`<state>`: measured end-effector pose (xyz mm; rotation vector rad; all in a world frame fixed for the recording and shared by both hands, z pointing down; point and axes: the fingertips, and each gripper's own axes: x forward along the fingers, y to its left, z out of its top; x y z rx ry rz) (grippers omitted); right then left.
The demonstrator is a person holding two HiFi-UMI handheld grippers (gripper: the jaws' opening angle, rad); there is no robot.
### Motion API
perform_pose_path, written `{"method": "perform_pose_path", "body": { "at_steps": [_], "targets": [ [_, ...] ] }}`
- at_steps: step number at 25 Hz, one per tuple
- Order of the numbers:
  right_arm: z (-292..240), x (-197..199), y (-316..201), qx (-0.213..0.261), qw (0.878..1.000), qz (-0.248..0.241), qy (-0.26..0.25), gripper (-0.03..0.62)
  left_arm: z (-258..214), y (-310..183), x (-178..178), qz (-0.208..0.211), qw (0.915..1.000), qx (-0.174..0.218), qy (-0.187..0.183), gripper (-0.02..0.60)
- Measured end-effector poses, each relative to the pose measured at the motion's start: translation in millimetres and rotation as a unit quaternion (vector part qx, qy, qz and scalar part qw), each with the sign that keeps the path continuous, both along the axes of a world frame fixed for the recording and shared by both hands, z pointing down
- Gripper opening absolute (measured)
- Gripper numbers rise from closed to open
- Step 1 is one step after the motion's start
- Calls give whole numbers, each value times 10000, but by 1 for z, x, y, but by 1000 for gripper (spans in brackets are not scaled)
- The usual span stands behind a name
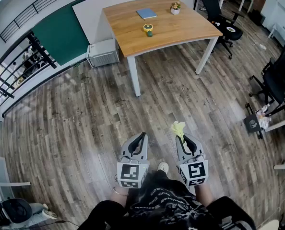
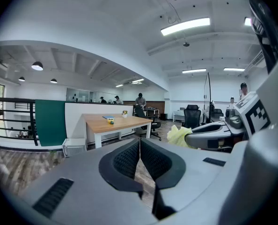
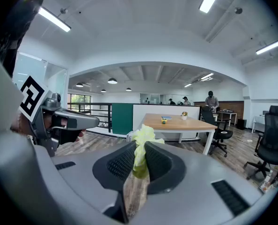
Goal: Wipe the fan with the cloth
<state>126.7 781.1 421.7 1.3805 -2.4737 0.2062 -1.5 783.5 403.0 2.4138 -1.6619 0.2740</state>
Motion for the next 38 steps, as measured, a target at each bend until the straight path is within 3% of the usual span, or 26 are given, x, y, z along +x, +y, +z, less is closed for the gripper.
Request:
{"method": "perform_pose_path", "body": {
  "at_steps": [9, 14, 18, 20, 22, 32, 38],
  "targets": [
    [1, -5, 1, 1, 10000, -2, 79, 64, 4, 2, -10, -138, 9997, -130, 165, 26],
    [2, 11, -5, -88, 9997, 211, -51, 72, 9, 2, -4, -227, 9975, -352, 575, 31],
    [-6, 23, -12, 35, 9995, 230, -208, 72, 11, 5, 9, -35, 9970, -324, 708, 164],
    [-10, 30, -15, 114, 9994, 241, -212, 72, 12, 5, 17, 83, 9975, -315, 635, 253],
    [-11, 37, -18, 143, 9994, 243, -197, 72, 13, 4, 23, 146, 9980, -319, 516, 290],
    [-12, 45, -33, 273, 9992, 65, -288, 72, 21, -8, 50, 262, 9993, -229, 159, 307],
    [-10, 38, -61, 274, 9991, 33, -329, 72, 26, -41, 51, 458, 9988, -106, -98, 307]
  ]
}}
